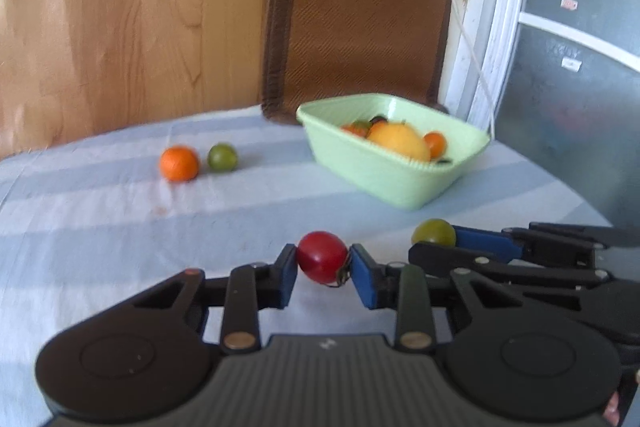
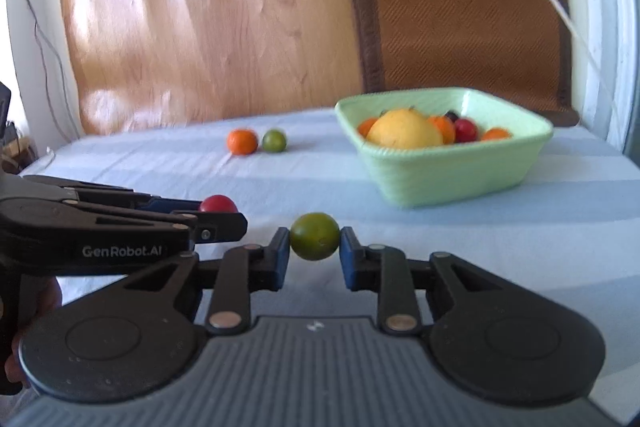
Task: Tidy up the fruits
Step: 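Hold the red and green tomatoes in both tools above the table, then carry both tomatoes over the basket and open both tools to release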
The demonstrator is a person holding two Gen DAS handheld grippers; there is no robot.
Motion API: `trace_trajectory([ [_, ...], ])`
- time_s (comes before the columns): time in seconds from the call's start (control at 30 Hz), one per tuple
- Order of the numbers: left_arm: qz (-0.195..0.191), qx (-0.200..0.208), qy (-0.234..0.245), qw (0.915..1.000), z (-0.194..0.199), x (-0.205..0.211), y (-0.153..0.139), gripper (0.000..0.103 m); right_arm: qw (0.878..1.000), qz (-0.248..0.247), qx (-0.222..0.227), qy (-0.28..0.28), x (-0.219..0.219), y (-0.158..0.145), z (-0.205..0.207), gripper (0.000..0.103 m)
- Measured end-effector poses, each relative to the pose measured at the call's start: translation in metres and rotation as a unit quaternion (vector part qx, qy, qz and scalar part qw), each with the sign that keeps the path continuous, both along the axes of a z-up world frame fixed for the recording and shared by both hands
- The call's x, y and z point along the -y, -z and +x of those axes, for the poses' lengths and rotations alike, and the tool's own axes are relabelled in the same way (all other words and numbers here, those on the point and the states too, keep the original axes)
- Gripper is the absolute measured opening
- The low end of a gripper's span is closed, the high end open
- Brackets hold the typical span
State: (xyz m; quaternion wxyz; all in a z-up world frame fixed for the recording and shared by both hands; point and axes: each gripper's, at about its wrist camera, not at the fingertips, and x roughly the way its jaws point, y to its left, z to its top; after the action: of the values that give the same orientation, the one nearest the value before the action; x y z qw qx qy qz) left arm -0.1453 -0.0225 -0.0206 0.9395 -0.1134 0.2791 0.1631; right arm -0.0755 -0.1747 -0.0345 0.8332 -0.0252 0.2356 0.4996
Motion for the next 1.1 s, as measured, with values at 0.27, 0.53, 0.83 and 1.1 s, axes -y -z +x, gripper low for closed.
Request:
trace_trajectory([
  [0.27, -0.019, 0.029, 0.019, 0.9992, 0.076, -0.029, -0.035, 0.029, 0.997, 0.026, 0.019, 0.066, 0.012, -0.019, 0.061, 0.029],
  [0.53, -0.038, 0.009, 0.024, 0.9989, 0.149, -0.05, -0.027, 0.029, 0.996, 0.005, 0.021, 0.083, -0.002, -0.006, 0.1, 0.03],
  [0.83, -0.036, -0.003, 0.045, 0.9983, 0.179, -0.039, -0.016, 0.046, 0.995, 0.035, 0.028, 0.087, 0.004, -0.002, 0.105, 0.031],
  [1.1, -0.035, 0.044, 0.015, 0.9983, 0.132, -0.057, -0.056, 0.049, 0.994, 0.066, 0.017, 0.09, 0.015, -0.005, 0.108, 0.031],
])
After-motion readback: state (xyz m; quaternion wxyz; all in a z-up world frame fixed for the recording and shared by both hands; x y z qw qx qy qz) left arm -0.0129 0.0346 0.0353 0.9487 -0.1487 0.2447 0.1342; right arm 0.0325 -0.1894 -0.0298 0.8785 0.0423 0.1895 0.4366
